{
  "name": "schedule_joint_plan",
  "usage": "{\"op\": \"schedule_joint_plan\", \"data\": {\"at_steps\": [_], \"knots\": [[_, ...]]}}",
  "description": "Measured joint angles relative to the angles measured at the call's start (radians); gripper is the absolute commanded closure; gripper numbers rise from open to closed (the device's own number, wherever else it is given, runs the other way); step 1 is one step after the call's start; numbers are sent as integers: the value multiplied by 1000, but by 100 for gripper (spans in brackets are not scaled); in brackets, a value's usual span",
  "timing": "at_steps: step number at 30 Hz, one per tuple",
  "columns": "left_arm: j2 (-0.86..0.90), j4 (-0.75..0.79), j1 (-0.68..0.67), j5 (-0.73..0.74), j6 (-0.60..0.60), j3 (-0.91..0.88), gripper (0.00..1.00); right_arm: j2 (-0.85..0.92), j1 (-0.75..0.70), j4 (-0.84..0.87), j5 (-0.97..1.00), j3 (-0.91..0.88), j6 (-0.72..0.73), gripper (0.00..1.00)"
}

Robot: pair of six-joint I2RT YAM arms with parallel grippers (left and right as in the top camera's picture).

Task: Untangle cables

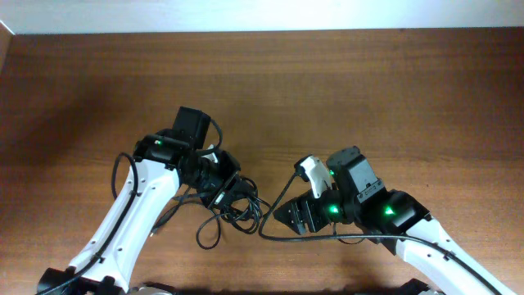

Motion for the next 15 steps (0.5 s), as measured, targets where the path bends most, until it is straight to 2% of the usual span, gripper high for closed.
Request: {"op": "schedule_joint_plan", "data": {"at_steps": [2,5,7,10,15], "knots": [[0,3,0,35,-135,0,100,1,0,65,-94,-3,-29,38],[0,48,2,182,-242,0,100,2,0,142,-201,-4,-49,39],[0,49,2,281,-264,0,100,2,0,186,-252,-4,-51,44],[0,74,14,384,-278,0,100,2,0,188,-277,-4,-53,44],[0,75,115,421,-277,0,100,2,0,221,-277,-4,-53,44]]}}
